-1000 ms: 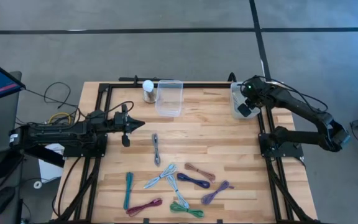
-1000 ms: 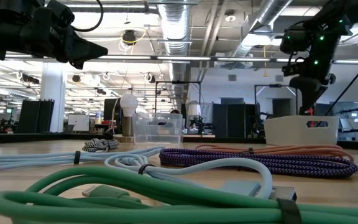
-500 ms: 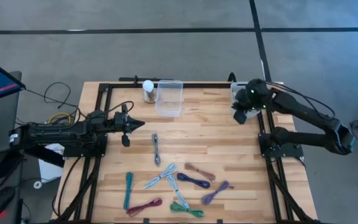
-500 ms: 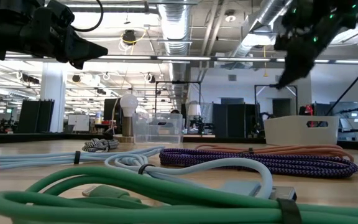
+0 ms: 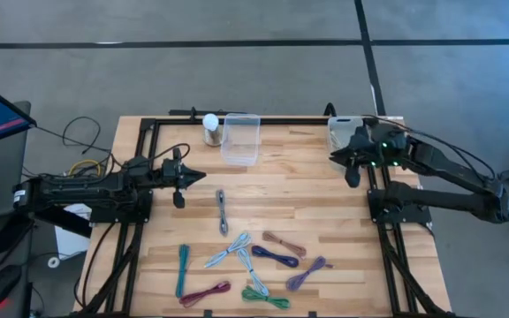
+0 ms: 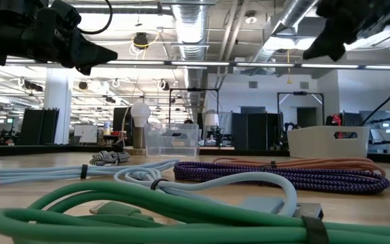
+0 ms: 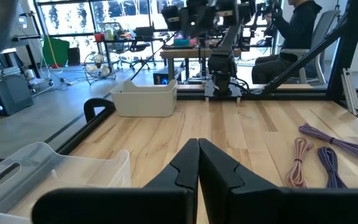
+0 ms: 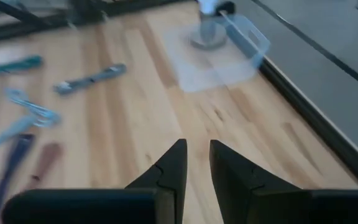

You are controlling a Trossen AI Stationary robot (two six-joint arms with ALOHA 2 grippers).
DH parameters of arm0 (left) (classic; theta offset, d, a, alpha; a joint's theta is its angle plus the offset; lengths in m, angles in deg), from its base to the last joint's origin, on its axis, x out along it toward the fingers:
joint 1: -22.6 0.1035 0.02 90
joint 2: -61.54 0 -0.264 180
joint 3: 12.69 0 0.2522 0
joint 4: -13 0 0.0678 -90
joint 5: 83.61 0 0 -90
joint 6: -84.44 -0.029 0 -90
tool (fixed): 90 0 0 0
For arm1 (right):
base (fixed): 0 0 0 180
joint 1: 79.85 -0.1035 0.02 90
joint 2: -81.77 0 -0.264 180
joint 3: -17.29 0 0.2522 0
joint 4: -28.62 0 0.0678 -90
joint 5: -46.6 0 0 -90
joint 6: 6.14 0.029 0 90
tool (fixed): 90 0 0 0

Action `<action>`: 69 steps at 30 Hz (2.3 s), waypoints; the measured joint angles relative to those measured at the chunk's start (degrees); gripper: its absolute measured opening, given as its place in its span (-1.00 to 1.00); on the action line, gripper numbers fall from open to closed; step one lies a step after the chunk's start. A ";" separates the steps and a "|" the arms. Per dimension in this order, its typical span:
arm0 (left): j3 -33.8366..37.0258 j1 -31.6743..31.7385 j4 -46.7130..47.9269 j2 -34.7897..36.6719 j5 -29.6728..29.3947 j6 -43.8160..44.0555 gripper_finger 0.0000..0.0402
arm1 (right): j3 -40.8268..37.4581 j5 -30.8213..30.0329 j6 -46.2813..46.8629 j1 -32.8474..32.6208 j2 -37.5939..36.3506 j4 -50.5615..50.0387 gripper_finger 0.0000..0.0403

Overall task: Pick & Place USB Port
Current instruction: Put the purple charger cable into the white bin

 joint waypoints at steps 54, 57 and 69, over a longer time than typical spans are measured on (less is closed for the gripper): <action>0.01 -0.01 -0.26 0.00 -0.46 0.21 -0.95 | -0.02 3.19 1.83 -40.97 19.82 15.72 -0.69; 0.00 0.00 -0.26 0.00 -0.46 0.22 -0.95 | -0.02 1.73 1.03 -43.33 20.91 11.66 -0.69; 0.02 0.01 -0.26 0.00 -0.46 0.22 -0.95 | -0.02 -3.77 12.38 -53.84 26.65 3.54 -0.62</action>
